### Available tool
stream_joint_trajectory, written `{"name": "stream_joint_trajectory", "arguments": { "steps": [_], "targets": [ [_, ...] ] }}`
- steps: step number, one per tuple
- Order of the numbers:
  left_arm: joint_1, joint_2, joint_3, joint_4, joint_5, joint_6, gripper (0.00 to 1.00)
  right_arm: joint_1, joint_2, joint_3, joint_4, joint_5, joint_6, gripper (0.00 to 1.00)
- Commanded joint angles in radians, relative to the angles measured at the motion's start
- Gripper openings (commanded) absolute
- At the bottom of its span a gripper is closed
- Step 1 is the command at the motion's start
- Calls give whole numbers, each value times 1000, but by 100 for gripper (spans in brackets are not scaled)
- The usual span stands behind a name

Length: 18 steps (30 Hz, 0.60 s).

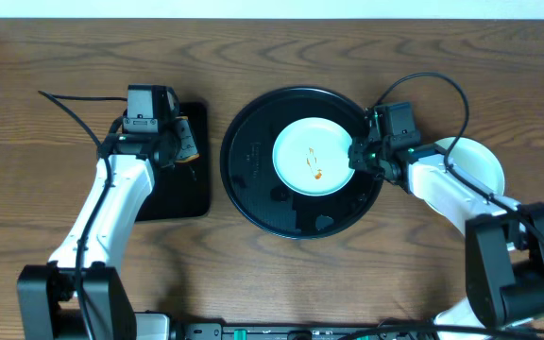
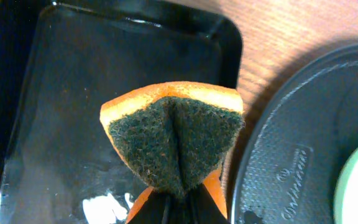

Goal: Clean dirty plates on tray and stack at the side

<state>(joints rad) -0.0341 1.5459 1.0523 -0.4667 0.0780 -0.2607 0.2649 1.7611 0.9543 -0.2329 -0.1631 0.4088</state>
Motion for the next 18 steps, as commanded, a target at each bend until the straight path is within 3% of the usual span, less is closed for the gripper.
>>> {"name": "stream_joint_trajectory", "arguments": {
  "steps": [1,9,18],
  "targets": [
    [-1,45,-1,2,-22,16,7,-2,27,-1,6,9,-6,21],
    [-19,133,-1,2,-17,9,7,-1,33,-1,3,8,-5,15],
    [-106,211,-1,26,-16,8,8,27,33,-1,-10,6,2,16]
  ]
}}
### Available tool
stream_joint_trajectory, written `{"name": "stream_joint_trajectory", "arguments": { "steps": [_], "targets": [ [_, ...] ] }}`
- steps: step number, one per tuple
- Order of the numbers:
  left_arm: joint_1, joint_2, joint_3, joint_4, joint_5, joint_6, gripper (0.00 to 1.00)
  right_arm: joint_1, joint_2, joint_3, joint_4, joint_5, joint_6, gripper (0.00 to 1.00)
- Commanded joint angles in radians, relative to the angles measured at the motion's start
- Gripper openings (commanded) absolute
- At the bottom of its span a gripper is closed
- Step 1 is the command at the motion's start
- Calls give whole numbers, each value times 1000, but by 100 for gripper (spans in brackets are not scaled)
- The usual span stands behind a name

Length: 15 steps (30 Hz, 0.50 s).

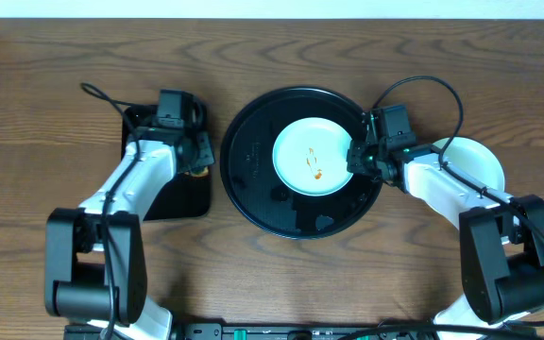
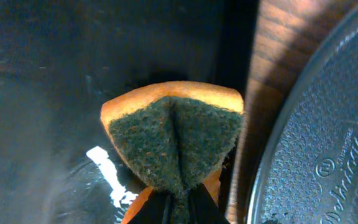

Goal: Clean dirty plates on tray and stack at the side

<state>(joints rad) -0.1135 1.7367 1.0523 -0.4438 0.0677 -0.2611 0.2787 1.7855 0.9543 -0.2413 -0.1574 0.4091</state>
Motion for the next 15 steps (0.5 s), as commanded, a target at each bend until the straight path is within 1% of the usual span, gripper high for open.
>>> {"name": "stream_joint_trajectory", "arguments": {
  "steps": [1,8,12,15],
  "targets": [
    [-37,22,-1,5,0,9,7,14,8,-1,-3,1,2,16],
    [-95,19,-1,28,3,9,8,14,8,-1,-10,4,2,16],
    [-99,13,5,31,2,10,8,14,8,-1,-13,4,2,16],
    [-98,-6,13,23,-34,10,7,14,8,-1,-13,4,2,17]
  ]
}}
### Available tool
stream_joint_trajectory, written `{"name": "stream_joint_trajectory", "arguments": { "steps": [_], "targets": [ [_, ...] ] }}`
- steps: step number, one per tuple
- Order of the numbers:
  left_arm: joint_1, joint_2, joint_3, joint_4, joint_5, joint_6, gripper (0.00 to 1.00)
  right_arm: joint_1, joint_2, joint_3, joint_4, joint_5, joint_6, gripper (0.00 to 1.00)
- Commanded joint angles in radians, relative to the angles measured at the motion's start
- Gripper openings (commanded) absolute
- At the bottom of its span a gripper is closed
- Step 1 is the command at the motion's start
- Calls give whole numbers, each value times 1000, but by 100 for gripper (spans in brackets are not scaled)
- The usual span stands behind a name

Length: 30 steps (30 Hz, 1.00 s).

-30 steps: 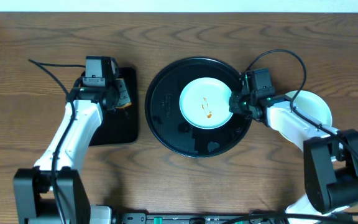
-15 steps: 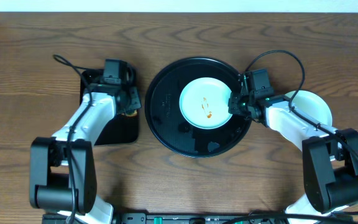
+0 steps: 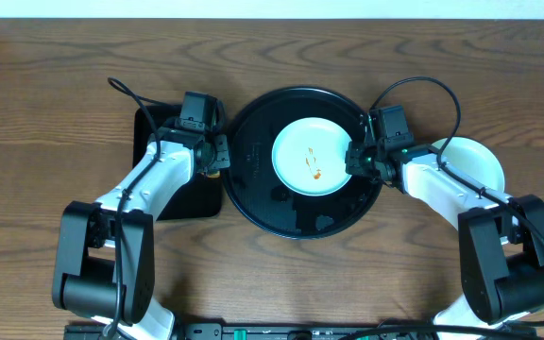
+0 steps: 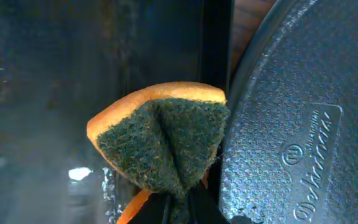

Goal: Clean dirty plates on tray and stack at the side

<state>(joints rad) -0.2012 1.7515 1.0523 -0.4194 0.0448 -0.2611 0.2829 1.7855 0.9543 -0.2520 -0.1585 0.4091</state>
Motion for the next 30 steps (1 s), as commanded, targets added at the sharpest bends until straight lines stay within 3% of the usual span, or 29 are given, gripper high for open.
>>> {"name": "stream_joint_trajectory", "arguments": {
  "steps": [1,15,18,21,30],
  "targets": [
    [-11,-33,14,-4,-27,10,7,10,8,-1,-2,5,2,17],
    [-20,-250,23,-15,25,-27,7,42,17,-2,-22,5,23,17],
    [-20,-249,19,-13,129,-66,8,60,31,-2,-24,5,24,13],
    [-26,-248,19,-3,213,-79,8,79,48,-2,-35,5,33,1],
    [-135,-232,10,22,217,-171,7,121,51,-2,-43,-4,48,1]
  ]
}}
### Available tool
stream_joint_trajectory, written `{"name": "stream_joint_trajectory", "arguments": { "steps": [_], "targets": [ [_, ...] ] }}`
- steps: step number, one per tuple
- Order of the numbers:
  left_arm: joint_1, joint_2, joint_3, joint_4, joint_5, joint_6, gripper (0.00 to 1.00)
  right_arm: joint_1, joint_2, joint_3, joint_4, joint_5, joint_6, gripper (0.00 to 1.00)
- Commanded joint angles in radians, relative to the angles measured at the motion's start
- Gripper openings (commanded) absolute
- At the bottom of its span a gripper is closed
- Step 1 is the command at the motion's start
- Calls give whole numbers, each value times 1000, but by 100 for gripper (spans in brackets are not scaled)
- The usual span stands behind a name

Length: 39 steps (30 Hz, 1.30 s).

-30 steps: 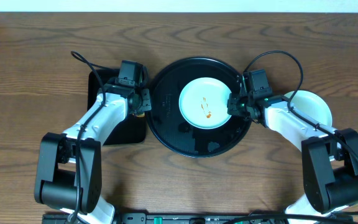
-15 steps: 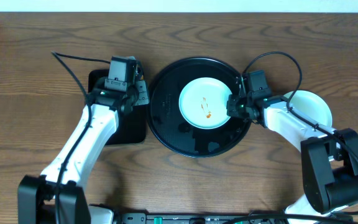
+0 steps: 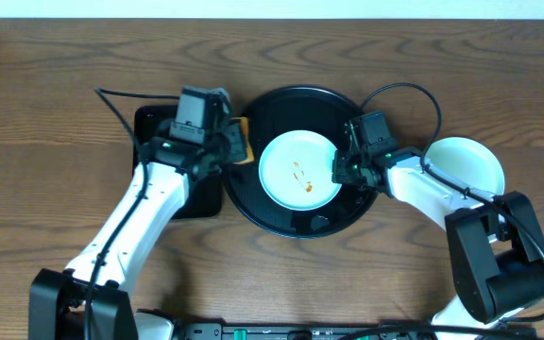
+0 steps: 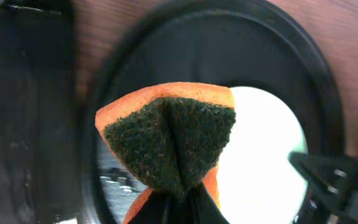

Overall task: Clean dirty plates on tray and stack at the side
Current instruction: 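Bring the sponge in the left gripper onto the green plate and scrub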

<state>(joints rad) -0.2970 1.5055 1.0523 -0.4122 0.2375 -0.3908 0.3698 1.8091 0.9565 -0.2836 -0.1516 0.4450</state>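
Note:
A pale dirty plate (image 3: pixel 298 170) with small orange stains lies in the round black tray (image 3: pixel 253 203). My right gripper (image 3: pixel 341 171) is at the plate's right edge, shut on its rim. My left gripper (image 3: pixel 235 149) is shut on an orange sponge (image 3: pixel 241 152) with a dark green scouring face, held over the tray's left rim, just left of the plate. In the left wrist view the folded sponge (image 4: pixel 173 134) hangs in front of the plate (image 4: pixel 263 162), pinched by the left gripper (image 4: pixel 179 200). The right gripper's fingers (image 4: pixel 331 177) show at the plate's far edge.
A clean pale plate (image 3: pixel 463 165) sits on the wooden table to the right of the round tray. A black rectangular tray (image 3: pixel 163 194), wet inside, lies to the left under my left arm. Cables loop behind both arms.
My left gripper has moved right with the sponge, from the gap between the two trays to over the round tray's left part. The plate and my right gripper have shifted left and slightly nearer.
My left gripper held the sponge over the rectangular tray, then at that tray's right edge, then at the round tray's rim, and now it is over the round tray beside the plate. My right gripper stayed at the plate's right edge throughout; the plate now sits further left.

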Motion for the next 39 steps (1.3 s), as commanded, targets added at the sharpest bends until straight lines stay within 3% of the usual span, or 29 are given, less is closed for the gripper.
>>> {"name": "stream_joint_trajectory", "arguments": {
  "steps": [1,14,39],
  "targets": [
    [-53,21,9,20,24,-57,7,38,27,-4,-11,-11,19,1],
    [-246,185,9,186,25,-376,7,40,27,-4,-12,-10,22,1],
    [-324,351,0,265,65,-461,7,42,27,-4,-12,-10,22,1]
  ]
}}
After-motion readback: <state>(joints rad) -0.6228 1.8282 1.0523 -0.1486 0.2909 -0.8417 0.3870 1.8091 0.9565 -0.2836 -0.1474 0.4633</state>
